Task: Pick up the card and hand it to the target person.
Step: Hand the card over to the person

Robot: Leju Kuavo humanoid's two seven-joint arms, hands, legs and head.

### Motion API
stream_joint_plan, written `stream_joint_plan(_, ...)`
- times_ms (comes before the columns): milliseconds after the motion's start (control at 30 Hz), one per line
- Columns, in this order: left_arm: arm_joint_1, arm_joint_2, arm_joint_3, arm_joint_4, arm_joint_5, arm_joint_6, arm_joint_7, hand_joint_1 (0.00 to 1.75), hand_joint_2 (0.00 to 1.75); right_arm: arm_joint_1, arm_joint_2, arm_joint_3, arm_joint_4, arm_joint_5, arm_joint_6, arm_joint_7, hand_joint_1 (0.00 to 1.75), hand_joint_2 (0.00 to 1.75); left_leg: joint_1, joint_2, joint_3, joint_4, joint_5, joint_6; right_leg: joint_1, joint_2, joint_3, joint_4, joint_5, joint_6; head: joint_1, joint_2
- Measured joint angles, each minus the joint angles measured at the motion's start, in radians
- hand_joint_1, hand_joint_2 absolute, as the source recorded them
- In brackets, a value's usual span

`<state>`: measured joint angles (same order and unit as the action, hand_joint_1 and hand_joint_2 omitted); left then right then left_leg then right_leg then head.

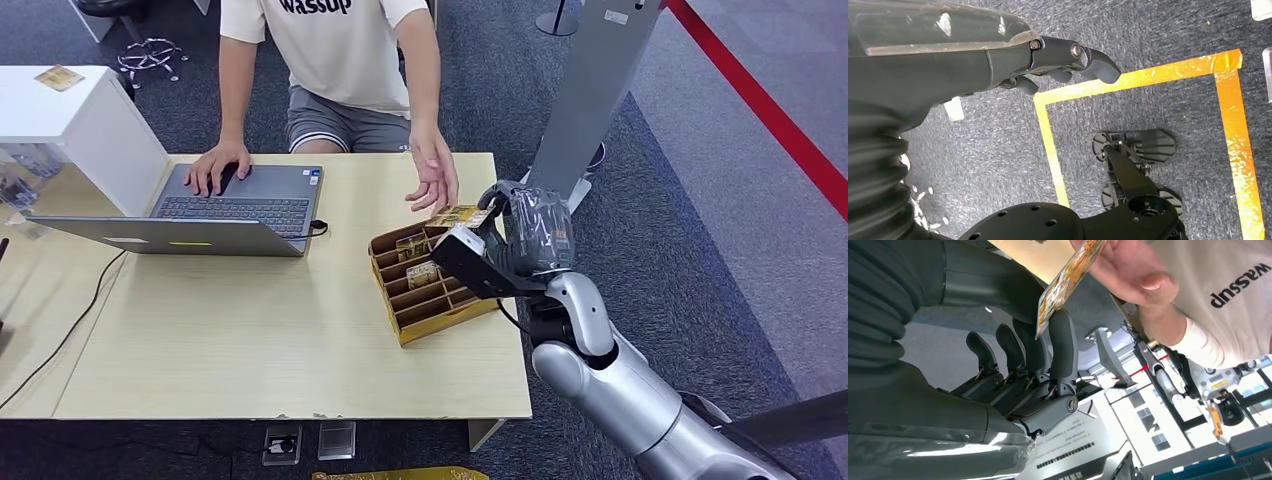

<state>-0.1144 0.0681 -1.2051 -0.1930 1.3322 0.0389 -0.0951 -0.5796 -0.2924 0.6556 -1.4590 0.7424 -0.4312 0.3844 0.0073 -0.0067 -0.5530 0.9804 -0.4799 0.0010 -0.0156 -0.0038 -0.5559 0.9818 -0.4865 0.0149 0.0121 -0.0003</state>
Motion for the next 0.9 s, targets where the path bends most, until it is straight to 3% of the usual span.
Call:
stream_joint_plan(467, -0.012, -0.007, -0.006, 0.0, -0.002, -0.018, 0.01, 0.0, 1.75, -0.064, 0.06, -0.02, 0.246, 0.007, -0.113, -0.083, 1.43, 1.75, 0.0, 0.0, 0.0, 0.0, 0.0, 0.0, 0.0, 0.0, 0.0, 0.0, 0.0, 0.0, 0.0, 0.0)
stream_joint_plan(600, -0.012, -0.007, -0.006, 0.0, -0.002, -0.027, 0.005, 0.0, 1.75, -0.067, 0.072, -0.02, 0.28, 0.012, -0.126, -0.088, 0.0, 1.75, 0.0, 0.0, 0.0, 0.0, 0.0, 0.0, 0.0, 0.0, 0.0, 0.0, 0.0, 0.0, 0.0, 0.0)
stream_joint_plan(667, -0.012, -0.007, -0.006, 0.0, -0.002, -0.03, 0.0, 0.0, 1.75, -0.067, 0.076, -0.02, 0.291, 0.012, -0.13, -0.092, 0.0, 1.75, 0.0, 0.0, 0.0, 0.0, 0.0, 0.0, 0.0, 0.0, 0.0, 0.0, 0.0, 0.0, 0.0, 0.0)
stream_joint_plan(800, -0.011, -0.007, -0.006, 0.0, 0.0, -0.031, -0.013, 0.0, 0.0, -0.066, 0.085, -0.019, 0.303, -0.053, -0.133, -0.13, 0.0, 1.75, 0.0, 0.0, 0.0, 0.0, 0.0, 0.0, 0.0, 0.0, 0.0, 0.0, 0.0, 0.0, 0.0, 0.0)
stream_joint_plan(900, -0.009, -0.007, -0.005, 0.0, 0.011, -0.022, -0.016, 0.0, 0.0, -0.053, 0.093, -0.021, 0.299, -0.224, -0.116, -0.216, 0.0, 1.75, 0.0, 0.0, 0.0, 0.0, 0.0, 0.0, 0.0, 0.0, 0.0, 0.0, 0.0, 0.0, 0.0, 0.0)
